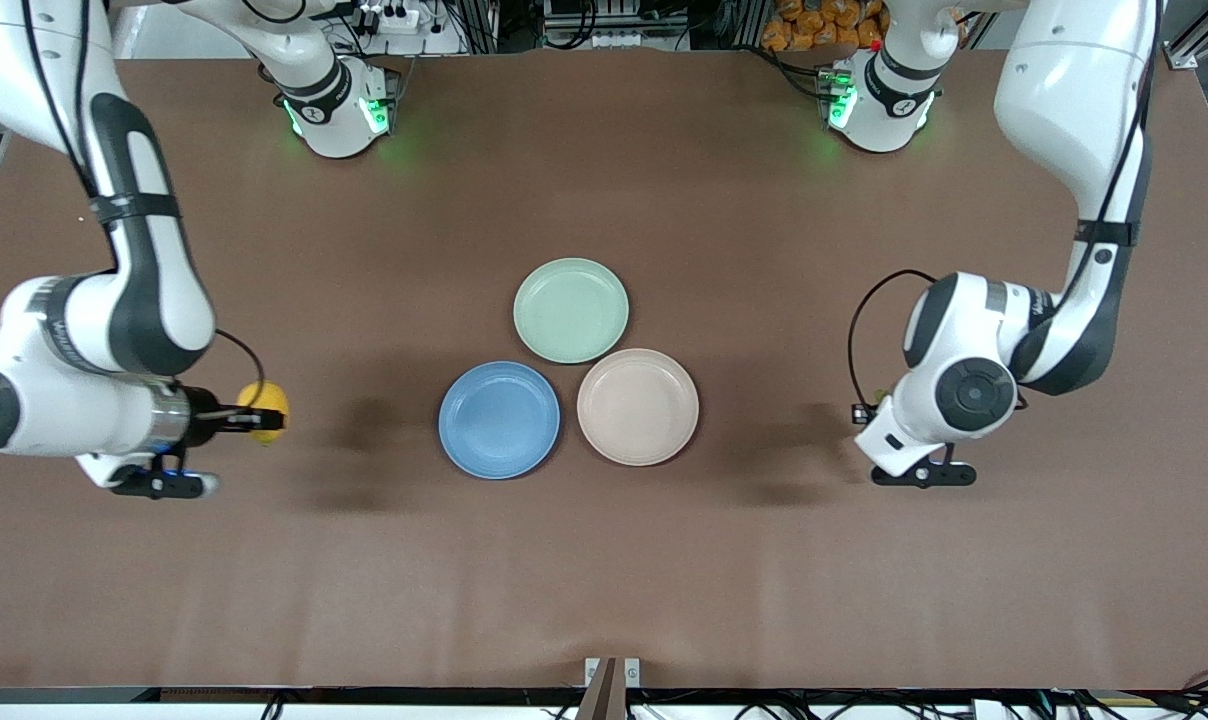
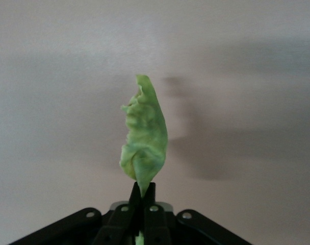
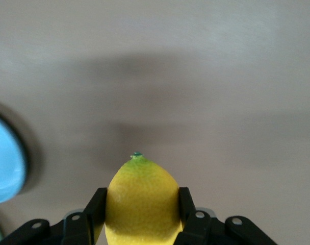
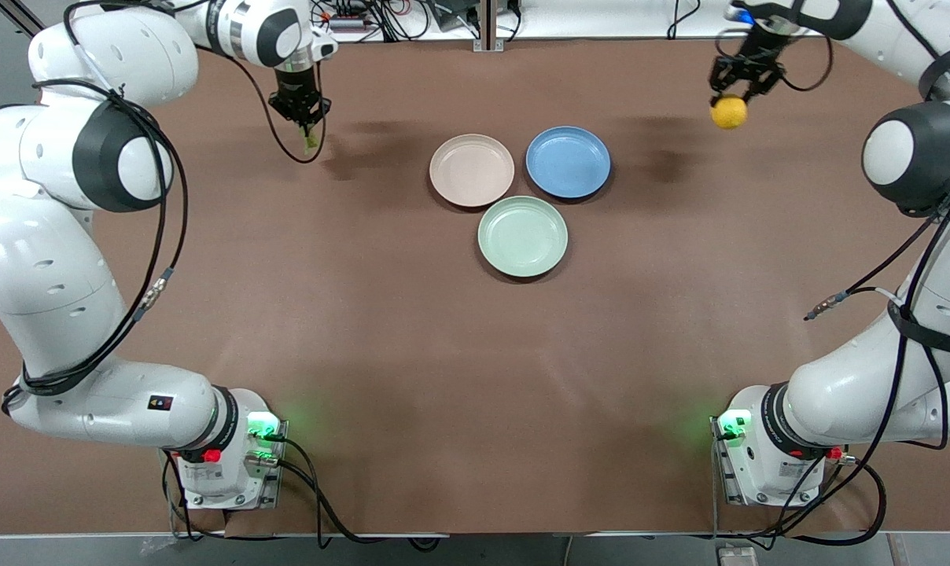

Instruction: Pick lemon and lettuce from blue and beige plates

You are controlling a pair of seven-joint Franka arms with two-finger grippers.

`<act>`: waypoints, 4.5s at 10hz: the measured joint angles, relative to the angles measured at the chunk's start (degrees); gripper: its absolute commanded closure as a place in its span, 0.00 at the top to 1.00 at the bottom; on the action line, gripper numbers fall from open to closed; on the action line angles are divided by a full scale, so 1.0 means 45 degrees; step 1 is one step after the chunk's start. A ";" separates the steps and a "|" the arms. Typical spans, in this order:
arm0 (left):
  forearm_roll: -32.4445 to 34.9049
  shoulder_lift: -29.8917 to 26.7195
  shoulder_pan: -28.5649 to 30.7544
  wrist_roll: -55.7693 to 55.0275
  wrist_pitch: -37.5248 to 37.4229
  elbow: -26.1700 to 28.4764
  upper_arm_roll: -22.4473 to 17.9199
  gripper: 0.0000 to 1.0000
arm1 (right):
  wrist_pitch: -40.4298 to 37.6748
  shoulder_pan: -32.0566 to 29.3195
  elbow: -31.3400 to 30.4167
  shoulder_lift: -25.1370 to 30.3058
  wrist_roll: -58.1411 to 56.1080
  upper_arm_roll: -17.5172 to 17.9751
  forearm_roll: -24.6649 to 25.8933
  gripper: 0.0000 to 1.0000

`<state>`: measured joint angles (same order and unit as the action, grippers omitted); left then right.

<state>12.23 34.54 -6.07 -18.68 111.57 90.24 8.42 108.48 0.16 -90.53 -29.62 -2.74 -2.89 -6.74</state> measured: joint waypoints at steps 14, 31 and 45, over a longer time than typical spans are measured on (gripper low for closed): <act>-0.0433 -0.5782 0.0320 0.0114 -0.4860 -0.2172 0.0932 1.00 | 0.2177 -0.0490 -0.2217 0.0438 -0.1885 -0.0147 0.0902 1.00; -0.1869 -0.6171 0.0996 0.0271 -0.5088 -0.2022 -0.0149 1.00 | -0.5733 0.0410 0.0841 0.6045 0.0893 0.0254 0.0922 1.00; -0.2361 -0.6190 0.1021 0.0909 -0.5088 -0.2023 -0.0265 1.00 | -0.5647 0.0421 0.0665 0.6049 0.0893 0.0255 0.0977 1.00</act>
<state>1.60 6.69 -1.47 -14.59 88.67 81.14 7.23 83.07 2.05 -87.54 -2.40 1.28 -1.74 -2.34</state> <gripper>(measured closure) 0.000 0.000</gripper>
